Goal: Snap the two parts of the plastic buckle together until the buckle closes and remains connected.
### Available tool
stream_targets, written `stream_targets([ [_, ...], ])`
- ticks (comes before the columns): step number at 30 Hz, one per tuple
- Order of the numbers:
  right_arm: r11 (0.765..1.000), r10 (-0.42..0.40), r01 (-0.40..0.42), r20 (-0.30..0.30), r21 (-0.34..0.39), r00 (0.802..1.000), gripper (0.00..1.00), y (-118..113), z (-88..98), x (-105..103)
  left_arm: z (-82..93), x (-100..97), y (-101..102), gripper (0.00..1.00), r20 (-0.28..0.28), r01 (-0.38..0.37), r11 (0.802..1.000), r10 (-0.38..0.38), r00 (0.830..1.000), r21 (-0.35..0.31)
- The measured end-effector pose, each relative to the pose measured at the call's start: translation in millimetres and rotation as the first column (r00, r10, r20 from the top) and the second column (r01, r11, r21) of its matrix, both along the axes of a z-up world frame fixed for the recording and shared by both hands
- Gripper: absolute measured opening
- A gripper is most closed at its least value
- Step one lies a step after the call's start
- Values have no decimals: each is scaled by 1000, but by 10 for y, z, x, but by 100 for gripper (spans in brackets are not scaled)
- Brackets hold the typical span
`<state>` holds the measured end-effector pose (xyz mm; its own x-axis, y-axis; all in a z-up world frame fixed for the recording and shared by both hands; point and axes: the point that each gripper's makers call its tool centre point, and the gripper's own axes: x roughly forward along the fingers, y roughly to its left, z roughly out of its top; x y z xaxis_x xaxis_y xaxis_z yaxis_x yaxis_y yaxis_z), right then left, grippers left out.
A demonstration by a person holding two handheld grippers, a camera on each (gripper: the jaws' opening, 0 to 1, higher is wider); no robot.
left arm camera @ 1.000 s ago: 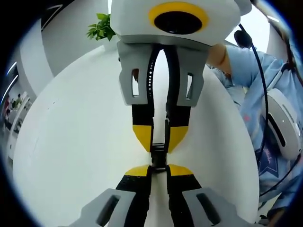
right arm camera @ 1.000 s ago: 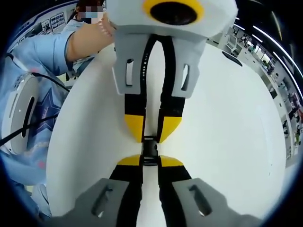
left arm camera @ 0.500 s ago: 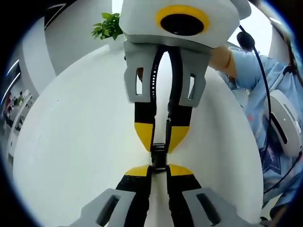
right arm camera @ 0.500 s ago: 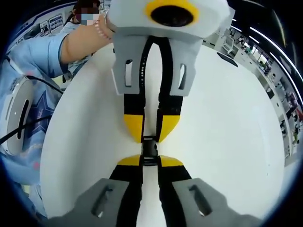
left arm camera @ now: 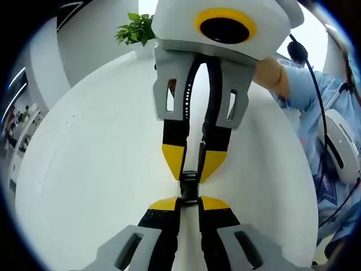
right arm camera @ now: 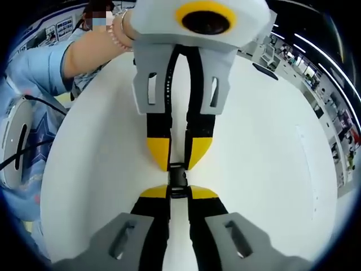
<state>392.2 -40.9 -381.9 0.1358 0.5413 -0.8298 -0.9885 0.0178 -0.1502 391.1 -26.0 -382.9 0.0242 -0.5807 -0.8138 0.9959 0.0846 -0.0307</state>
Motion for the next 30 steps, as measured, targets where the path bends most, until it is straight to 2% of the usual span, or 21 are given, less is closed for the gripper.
stream_targets([
  [13, 1000, -22, 22, 4, 20, 1000, 10, 27, -2, 226, -4, 206, 27, 11, 10, -14, 1000, 14, 1000, -6],
  [23, 998, -54, 54, 21, 23, 998, 10, 95, 1, 448, -17, 453, 50, 11, 25, -9, 1000, 8, 1000, 22],
  [30, 998, -63, 63, 28, 5, 998, 10, 70, -5, 536, -21, 522, 50, 11, 24, 1, 999, -2, 1000, 32],
])
